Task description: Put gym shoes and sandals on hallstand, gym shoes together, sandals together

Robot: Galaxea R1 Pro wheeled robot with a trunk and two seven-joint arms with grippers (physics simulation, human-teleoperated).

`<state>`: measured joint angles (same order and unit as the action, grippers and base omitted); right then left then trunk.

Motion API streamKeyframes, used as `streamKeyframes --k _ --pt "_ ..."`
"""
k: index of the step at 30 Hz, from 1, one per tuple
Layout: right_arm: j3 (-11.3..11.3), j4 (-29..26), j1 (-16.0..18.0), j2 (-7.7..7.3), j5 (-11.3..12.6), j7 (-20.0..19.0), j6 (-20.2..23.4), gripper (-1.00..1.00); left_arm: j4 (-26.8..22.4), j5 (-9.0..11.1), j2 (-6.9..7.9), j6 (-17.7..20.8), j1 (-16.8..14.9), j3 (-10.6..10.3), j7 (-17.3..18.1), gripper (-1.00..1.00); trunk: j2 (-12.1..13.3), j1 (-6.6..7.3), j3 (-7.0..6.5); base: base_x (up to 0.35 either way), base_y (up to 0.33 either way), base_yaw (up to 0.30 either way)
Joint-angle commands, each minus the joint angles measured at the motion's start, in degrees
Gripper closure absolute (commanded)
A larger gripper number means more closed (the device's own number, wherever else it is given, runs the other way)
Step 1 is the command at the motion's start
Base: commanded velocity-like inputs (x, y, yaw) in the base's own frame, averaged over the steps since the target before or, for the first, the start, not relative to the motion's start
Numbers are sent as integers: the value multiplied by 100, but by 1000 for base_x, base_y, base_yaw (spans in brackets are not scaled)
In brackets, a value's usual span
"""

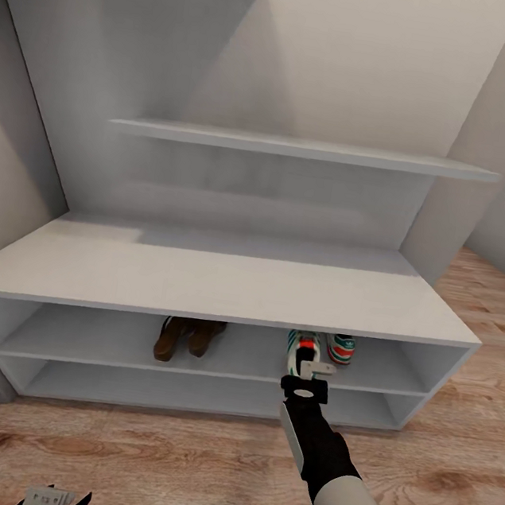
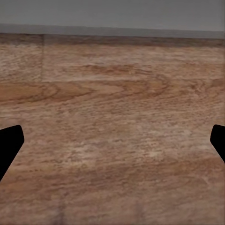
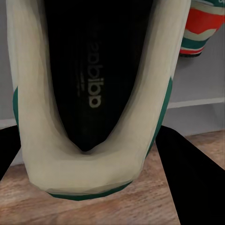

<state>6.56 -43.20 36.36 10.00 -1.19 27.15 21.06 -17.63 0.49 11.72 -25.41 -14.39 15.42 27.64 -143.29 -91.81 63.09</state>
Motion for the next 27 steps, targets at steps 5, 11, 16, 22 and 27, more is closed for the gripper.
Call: streamKeyframes --k 5,11,16,22,27 --pt "1 0 3 0 -9 27 137 100 -1 4 -3 5 4 34 61 -100 -2 1 5 0 0 0" --pt "-4 -57 14 0 -5 28 330 100 -4 -4 -11 10 6 24 65 -100 -2 1 5 0 0 0" --pt "-5 -61 19 0 -9 27 491 100 -4 -5 -10 10 6 23 66 -100 -2 1 5 0 0 0" --pt "1 -63 20 0 -6 33 683 100 -1 -5 -12 10 6 29 66 -100 -2 1 5 0 0 0" --pt "3 -189 35 0 -10 36 1240 100 -3 -5 -12 10 7 43 66 -100 -2 1 5 0 0 0"
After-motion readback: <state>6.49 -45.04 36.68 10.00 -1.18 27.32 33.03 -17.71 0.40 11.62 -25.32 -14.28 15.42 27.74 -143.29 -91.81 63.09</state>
